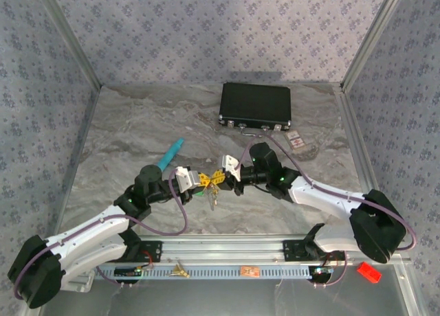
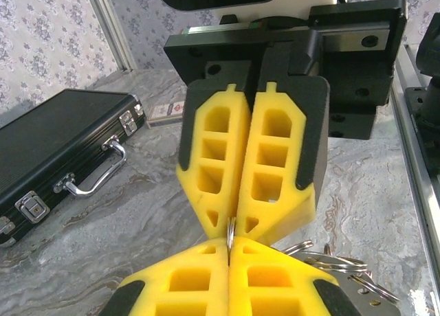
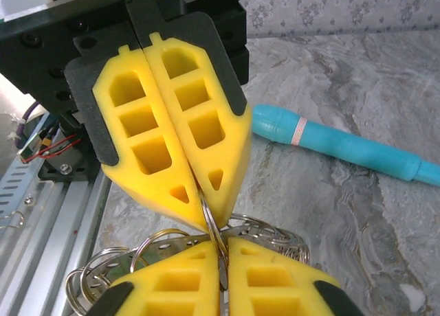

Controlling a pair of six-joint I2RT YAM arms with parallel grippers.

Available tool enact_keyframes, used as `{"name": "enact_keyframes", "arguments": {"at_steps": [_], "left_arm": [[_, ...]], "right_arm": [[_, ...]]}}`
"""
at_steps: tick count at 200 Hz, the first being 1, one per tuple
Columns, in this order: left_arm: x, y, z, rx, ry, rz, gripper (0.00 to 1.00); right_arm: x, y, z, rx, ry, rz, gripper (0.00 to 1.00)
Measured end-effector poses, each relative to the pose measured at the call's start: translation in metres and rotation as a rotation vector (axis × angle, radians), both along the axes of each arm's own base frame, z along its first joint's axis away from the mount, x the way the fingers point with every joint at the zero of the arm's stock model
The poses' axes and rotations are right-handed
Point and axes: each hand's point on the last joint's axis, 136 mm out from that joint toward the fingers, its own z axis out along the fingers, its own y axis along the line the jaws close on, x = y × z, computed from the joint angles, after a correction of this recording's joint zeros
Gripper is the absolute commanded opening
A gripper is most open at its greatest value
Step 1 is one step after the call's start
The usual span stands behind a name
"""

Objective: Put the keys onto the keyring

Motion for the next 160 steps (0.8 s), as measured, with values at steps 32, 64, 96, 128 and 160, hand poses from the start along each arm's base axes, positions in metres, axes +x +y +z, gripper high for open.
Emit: {"name": "enact_keyframes", "arguments": {"at_steps": [32, 64, 96, 128, 160], "left_arm": [[0.001, 0.001, -0.001, 0.004, 0.002, 0.004, 0.04], [0.000, 0.002, -0.008, 0.029, 0.014, 0.006, 0.11], [0.000, 0.003, -0.013, 0.082, 0.027, 0.006, 0.14], [0.003, 0.001, -0.011, 0.113, 0.029, -0.001, 0.14], [0.003, 0.000, -0.014, 0.141, 0.039, -0.006, 0.08]], "right_arm": [[0.000, 0.000, -0.001, -0.005, 0.000, 0.003, 0.00], [-0.002, -0.001, -0.004, -0.052, -0.011, 0.018, 0.00], [-0.005, -0.001, -0.002, -0.130, -0.044, 0.042, 0.00], [-0.004, -0.001, -0.002, -0.207, -0.077, 0.059, 0.00], [-0.004, 0.000, -0.006, -0.284, -0.102, 0.076, 0.00]]}}
